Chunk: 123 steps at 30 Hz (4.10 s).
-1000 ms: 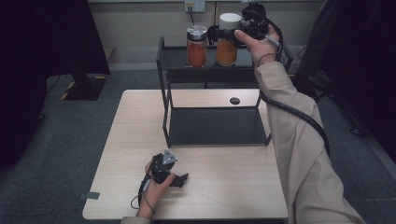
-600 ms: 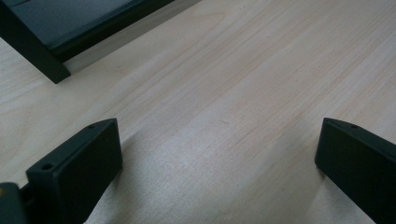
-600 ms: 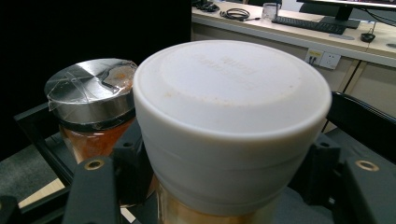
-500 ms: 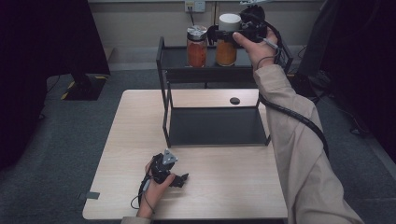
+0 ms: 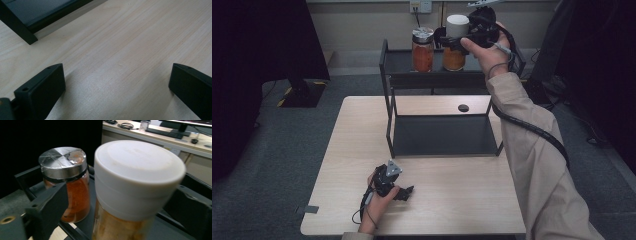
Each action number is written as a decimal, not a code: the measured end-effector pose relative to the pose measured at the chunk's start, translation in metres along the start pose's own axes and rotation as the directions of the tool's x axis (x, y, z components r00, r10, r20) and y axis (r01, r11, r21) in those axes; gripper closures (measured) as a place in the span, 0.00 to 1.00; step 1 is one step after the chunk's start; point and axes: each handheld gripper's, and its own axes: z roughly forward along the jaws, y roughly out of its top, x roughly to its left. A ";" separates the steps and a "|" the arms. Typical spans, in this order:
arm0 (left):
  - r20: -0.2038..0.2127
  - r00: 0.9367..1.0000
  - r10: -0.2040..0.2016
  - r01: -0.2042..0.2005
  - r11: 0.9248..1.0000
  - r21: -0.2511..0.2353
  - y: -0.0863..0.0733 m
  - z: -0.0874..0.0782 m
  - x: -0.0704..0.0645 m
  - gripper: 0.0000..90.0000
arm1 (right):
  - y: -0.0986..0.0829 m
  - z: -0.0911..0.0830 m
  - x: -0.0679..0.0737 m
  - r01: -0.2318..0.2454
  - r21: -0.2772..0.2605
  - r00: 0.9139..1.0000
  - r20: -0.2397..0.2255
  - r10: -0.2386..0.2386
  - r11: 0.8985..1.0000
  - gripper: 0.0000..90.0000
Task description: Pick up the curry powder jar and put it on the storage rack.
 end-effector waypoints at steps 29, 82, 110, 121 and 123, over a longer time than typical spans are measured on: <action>-0.001 1.000 -0.001 0.001 1.000 -0.001 0.000 0.000 0.000 0.00 | -0.057 -0.046 -0.013 -0.026 0.001 0.998 -0.059 0.026 1.000 0.00; -0.001 1.000 0.002 -0.002 1.000 0.000 0.000 0.000 0.000 0.00 | -0.229 -0.062 -0.026 -0.040 0.070 0.972 -0.226 0.055 0.997 0.00; -0.003 1.000 0.005 -0.005 1.000 0.000 0.000 0.000 0.000 0.00 | -0.311 -0.061 -0.026 -0.003 0.174 0.968 -0.247 0.047 0.985 0.00; -0.003 1.000 0.005 -0.005 1.000 0.000 0.000 0.000 0.000 0.00 | -0.330 -0.061 -0.027 0.007 0.207 0.969 -0.244 0.044 0.978 0.00; -0.003 1.000 0.005 -0.005 1.000 0.000 0.000 0.000 0.000 0.00 | -0.333 -0.060 -0.026 0.015 0.217 0.969 -0.243 0.039 0.976 0.00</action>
